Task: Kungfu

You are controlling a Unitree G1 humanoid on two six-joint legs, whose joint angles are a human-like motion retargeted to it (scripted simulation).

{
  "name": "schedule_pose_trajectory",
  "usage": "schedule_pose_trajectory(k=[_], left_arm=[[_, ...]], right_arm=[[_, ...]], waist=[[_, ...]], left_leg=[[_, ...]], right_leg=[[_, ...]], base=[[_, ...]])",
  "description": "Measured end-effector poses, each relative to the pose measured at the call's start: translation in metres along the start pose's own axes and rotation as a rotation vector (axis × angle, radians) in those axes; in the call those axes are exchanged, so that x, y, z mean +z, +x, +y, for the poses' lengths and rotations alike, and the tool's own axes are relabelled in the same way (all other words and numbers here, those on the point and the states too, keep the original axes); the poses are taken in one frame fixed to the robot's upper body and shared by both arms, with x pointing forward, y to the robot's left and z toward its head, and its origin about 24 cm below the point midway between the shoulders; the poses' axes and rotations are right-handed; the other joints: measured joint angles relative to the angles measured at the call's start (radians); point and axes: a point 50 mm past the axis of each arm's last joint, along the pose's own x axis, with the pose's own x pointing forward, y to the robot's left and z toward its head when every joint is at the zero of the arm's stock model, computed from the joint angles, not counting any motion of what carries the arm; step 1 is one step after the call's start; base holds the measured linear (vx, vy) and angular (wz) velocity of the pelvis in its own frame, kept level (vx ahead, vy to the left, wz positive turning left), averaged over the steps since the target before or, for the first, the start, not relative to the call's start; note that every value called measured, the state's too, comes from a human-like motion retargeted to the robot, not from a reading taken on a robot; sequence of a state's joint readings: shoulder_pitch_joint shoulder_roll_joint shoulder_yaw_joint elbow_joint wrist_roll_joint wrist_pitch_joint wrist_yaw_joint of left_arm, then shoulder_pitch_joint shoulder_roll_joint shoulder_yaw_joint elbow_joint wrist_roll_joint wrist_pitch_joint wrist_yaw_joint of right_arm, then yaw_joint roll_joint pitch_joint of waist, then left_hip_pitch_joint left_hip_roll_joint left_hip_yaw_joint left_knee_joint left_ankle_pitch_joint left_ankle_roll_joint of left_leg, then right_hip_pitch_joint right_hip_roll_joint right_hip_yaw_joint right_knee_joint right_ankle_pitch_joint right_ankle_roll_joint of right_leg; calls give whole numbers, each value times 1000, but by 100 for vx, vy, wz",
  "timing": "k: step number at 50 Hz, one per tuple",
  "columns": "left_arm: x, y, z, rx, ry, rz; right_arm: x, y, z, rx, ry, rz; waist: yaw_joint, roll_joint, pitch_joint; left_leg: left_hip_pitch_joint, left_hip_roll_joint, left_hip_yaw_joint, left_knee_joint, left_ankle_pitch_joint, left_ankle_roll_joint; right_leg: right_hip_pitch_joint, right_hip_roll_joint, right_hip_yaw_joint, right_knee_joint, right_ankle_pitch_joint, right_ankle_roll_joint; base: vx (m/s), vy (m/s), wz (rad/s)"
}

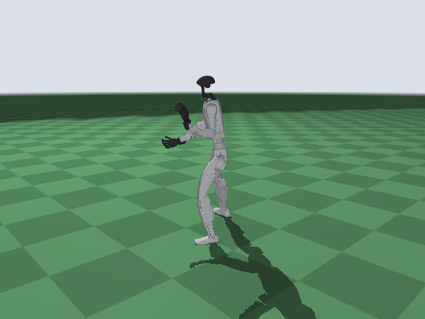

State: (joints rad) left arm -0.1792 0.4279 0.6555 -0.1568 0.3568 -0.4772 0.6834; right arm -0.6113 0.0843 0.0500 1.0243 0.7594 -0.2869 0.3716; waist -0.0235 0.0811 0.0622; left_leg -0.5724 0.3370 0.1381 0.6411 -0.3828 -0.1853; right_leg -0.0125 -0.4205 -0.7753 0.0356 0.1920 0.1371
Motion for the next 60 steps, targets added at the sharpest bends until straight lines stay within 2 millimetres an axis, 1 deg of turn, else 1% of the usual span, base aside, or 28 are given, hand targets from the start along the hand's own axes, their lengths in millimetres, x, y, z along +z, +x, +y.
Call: schedule_pose_trajectory(k=[3,5,8,11,13,14,15,17,19,21,23,24,25,26,28,30,33,37,40,43,45,48,50,52,53,56,58,60], left_arm=[[-28,-39,11,-5,66,210],[-47,-78,18,8,91,416],[-71,-156,33,35,40,835],[-80,-244,54,62,-156,1325],[-73,-294,66,59,-369,1565],[-67,-313,73,63,-447,1644],[-60,-329,81,73,-505,1708],[-47,-355,88,112,-502,1837],[-35,-375,85,147,-476,1947],[-23,-389,73,158,-512,2030],[-15,-397,59,128,-609,2094],[-12,-398,51,92,-668,2108],[-9,-399,44,50,-728,2116],[-7,-399,37,-5,-772,2121],[-4,-397,26,-106,-833,2119],[-4,-395,19,-183,-858,2108],[-4,-393,15,-250,-860,2096],[-11,-388,22,-336,-821,2087],[-24,-383,37,-449,-727,2081],[-37,-378,59,-636,-550,2093],[-45,-375,82,-770,-386,2100],[-51,-372,120,-924,-158,2118],[-53,-370,146,-1018,-8,2145],[-52,-368,168,-1091,125,2183],[-52,-368,178,-1123,192,2202],[-47,-368,199,-1157,339,2244],[-39,-372,211,-1122,391,2272],[-29,-377,219,-1033,393,2301]], right_arm=[[50,13,13,81,-75,-166],[86,17,24,136,-142,-274],[148,12,44,202,-273,-483],[212,-13,66,245,-435,-736],[254,-42,79,237,-551,-933],[274,-60,84,214,-608,-1043],[291,-79,89,187,-663,-1158],[319,-127,99,125,-741,-1401],[333,-181,114,95,-803,-1658],[334,-235,131,118,-874,-1904],[322,-281,146,144,-989,-2118],[315,-296,151,127,-1067,-2204],[307,-309,155,98,-1155,-2282],[304,-314,155,19,-1231,-2326],[303,-316,153,-166,-1312,-2390],[303,-313,150,-291,-1298,-2447],[298,-306,152,-203,-1281,-2474],[299,-301,154,-69,-1207,-2409],[300,-298,154,-85,-1171,-2414],[300,-293,155,-114,-1197,-2418],[300,-289,155,-114,-1222,-2396],[301,-283,157,-78,-1243,-2355],[300,-280,159,-59,-1258,-2327],[300,-277,159,-50,-1289,-2303],[301,-276,159,-50,-1309,-2289],[302,-274,159,-51,-1349,-2255],[303,-273,157,-45,-1348,-2227],[303,-270,156,-19,-1334,-2196]], waist=[[-22,9,-2],[-33,18,-5],[-62,19,-23],[-116,-5,-55],[-167,-18,-80],[-193,-20,-92],[-217,-19,-102],[-273,-9,-116],[-324,1,-126],[-365,12,-123],[-395,22,-113],[-406,23,-108],[-415,24,-104],[-420,22,-100],[-429,18,-95],[-438,10,-93],[-426,0,-92],[-421,-9,-95],[-448,-9,-74],[-459,-7,-48],[-466,1,-42],[-484,7,-66],[-493,13,-77],[-510,22,-80],[-517,29,-81],[-557,63,-109],[-568,77,-137],[-559,65,-165]], left_leg=[[74,48,38,-86,54,-25],[148,93,91,-167,100,-50],[259,121,167,-303,182,-76],[349,99,219,-436,253,-77],[389,88,254,-513,291,-77],[400,91,264,-542,305,-77],[409,99,271,-566,317,-77],[407,130,305,-600,337,-77],[380,146,315,-615,358,-77],[354,153,290,-616,371,-77],[342,162,278,-613,372,-77],[342,164,279,-612,366,-77],[345,164,283,-610,358,-77],[352,159,277,-606,341,-77],[365,129,242,-594,298,-77],[373,65,173,-573,230,-77],[413,-32,61,-542,149,-77],[432,-83,121,-529,123,-77],[422,-91,149,-493,96,-77],[419,-93,172,-461,88,-77],[417,-91,180,-455,83,-77],[423,-105,234,-488,97,-77],[427,-105,263,-500,110,-77],[438,-98,280,-510,123,-77],[447,-85,293,-513,127,-77],[455,-56,300,-540,183,-77],[471,-35,306,-546,263,-77],[522,-19,326,-545,392,-77]], right_leg=[[-11,25,17,24,-39,-4],[-32,43,53,58,-68,-13],[-95,34,133,145,-117,-18],[-189,0,221,263,-184,-19],[-251,-14,263,340,-231,-13],[-272,-12,270,375,-257,-13],[-290,-7,270,407,-284,-16],[-320,11,253,470,-337,-24],[-364,12,252,526,-379,-25],[-403,14,262,568,-410,-29],[-435,23,276,598,-430,-35],[-449,26,284,607,-436,-39],[-461,28,292,613,-439,-45],[-471,29,306,612,-437,-48],[-494,22,342,604,-424,-49],[-514,-7,380,585,-394,-42],[-529,-44,428,543,-340,-31],[-564,-99,447,482,-252,-8],[-565,-124,406,428,-184,18],[-567,-140,335,380,-107,29],[-583,-151,244,367,-58,6],[-636,-220,24,404,-26,-96],[-675,-225,-47,424,-51,-161],[-711,-203,-19,443,-116,-200],[-722,-183,8,458,-161,-209],[-788,-138,117,541,-270,-176],[-824,-127,145,598,-325,-182],[-840,-86,172,649,-408,-210]], base=[[-12,-41,-64],[-10,-41,-94],[-13,-57,-94],[-2,-49,-69],[-5,-69,-27],[-2,-66,-5],[-2,-63,-1],[-10,-66,6],[-18,-59,14],[-19,-40,1],[-18,-21,-20],[-18,-15,-36],[-16,-10,-54],[-15,-3,-66],[-14,12,-75],[-8,32,-77],[3,41,-102],[-2,36,-86],[-7,23,-68],[-14,20,-93],[-10,9,-100],[-6,-7,-94],[-7,-15,-85],[-4,-30,-50],[2,-49,-24],[14,-62,2],[24,-72,-42],[25,-80,-110]])
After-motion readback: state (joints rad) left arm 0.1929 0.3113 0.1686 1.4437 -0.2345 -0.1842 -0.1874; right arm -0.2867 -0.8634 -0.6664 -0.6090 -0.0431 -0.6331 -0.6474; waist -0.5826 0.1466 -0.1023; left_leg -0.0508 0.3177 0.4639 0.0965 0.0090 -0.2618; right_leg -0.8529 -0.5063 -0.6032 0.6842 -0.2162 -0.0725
